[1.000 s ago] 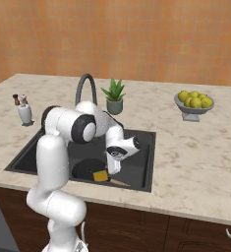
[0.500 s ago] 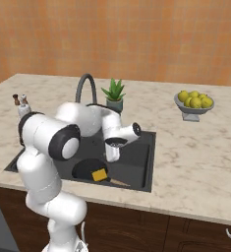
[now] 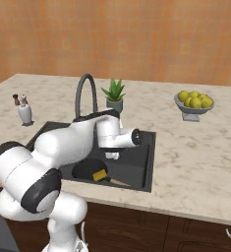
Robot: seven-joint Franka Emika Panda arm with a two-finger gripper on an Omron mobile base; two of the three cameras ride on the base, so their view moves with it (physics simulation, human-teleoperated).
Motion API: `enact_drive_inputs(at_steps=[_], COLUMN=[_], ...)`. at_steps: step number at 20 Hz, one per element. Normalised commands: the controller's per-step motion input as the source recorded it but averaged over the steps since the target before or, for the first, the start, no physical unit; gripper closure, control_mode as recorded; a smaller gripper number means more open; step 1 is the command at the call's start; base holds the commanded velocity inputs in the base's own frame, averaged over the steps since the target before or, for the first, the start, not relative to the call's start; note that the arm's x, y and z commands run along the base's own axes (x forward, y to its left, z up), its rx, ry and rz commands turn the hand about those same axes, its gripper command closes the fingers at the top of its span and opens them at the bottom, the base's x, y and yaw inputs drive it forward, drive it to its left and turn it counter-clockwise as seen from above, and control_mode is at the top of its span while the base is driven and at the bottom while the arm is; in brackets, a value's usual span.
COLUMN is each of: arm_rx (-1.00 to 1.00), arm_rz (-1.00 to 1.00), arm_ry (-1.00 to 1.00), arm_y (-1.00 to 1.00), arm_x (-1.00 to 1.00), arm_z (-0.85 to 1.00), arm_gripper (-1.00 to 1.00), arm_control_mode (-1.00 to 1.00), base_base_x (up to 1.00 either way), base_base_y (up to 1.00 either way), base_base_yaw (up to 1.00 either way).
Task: Pick the pan and sponge and place them into the sink. Then turn on the water.
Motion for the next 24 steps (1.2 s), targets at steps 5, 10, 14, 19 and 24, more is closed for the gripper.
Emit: enact_drive_inputs(at_steps=[5, 10, 14, 19, 24], arm_rx=[0.09, 0.29, 0.19, 0.26, 0.37], arm_rz=[-0.04, 0.06, 0.21, 0.02, -0.12], arm_ry=[-0.31, -0.01, 0.41, 0.30, 0.06], arm_y=[0.00, -0.07, -0.06, -0.03, 0.00], arm_x=[-0.16, 0.01, 0.20, 0.09, 0.01], arm_z=[0.39, 0.37, 0.11, 0.00, 0.00], arm_gripper=[-1.00, -1.00, -1.00, -1.00, -1.00], arm_control_mode=[-1.00, -1.00, -1.00, -1.00, -1.00], base_base_x=[0.00, 0.00, 0.00, 0.00, 0.00], base_base_y=[0.00, 0.00, 0.00, 0.00, 0.00], base_base_yaw=[0.00, 0.00, 0.00, 0.00, 0.00])
